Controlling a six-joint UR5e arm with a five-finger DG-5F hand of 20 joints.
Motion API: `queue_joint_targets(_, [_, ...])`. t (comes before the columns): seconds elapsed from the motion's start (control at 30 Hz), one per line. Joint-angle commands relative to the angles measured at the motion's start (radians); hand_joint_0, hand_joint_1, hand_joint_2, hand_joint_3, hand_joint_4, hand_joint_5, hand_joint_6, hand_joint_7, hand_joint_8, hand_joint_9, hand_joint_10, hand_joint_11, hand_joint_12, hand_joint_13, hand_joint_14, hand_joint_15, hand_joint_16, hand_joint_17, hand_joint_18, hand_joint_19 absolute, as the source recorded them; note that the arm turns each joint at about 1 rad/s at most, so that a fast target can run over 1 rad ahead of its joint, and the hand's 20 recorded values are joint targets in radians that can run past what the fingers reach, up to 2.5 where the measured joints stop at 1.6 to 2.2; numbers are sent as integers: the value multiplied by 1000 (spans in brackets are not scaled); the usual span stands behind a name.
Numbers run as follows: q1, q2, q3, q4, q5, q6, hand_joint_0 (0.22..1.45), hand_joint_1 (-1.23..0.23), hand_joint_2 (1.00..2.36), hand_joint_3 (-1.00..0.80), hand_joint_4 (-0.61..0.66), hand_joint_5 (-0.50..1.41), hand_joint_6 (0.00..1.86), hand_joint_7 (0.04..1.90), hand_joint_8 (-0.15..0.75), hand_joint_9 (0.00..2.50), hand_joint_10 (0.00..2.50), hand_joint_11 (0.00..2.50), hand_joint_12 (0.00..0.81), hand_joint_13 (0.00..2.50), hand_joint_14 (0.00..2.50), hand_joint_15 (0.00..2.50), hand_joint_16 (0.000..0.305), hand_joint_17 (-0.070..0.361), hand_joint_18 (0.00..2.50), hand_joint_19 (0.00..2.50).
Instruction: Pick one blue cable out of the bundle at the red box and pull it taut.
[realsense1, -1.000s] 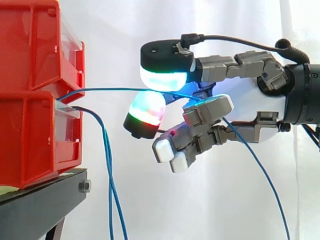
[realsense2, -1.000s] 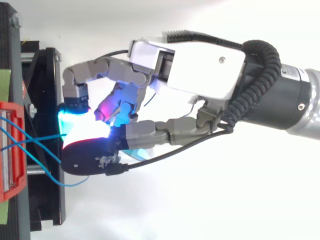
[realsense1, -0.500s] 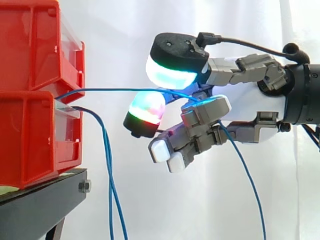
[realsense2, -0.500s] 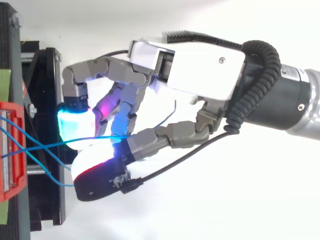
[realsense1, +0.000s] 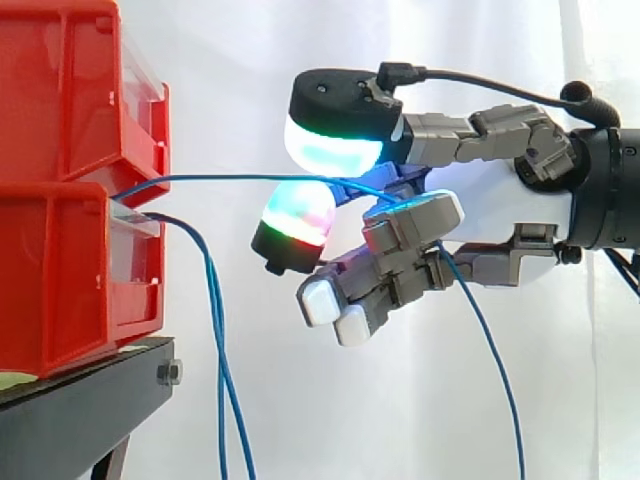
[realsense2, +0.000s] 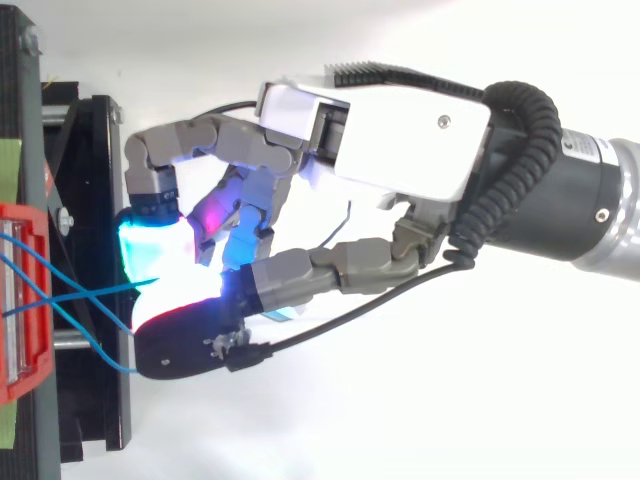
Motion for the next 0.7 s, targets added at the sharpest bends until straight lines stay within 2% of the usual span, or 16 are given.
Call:
queue_joint_targets(0.0, [1,-1,1,0,0,0,616,-634,1020,-197,269,-29,500,1441,381,1504,19,1487,401,966,19,520,58,130,885,492])
queue_joint_targets(0.33, [1,0,1,-2,0,0,622,-684,1014,-30,284,-25,504,1440,429,1534,16,1488,441,1003,17,489,67,150,964,447])
queue_joint_targets(0.67, [1,0,1,-2,0,0,627,-748,1015,9,264,-34,540,1379,436,1488,15,1467,439,964,16,493,65,146,916,436])
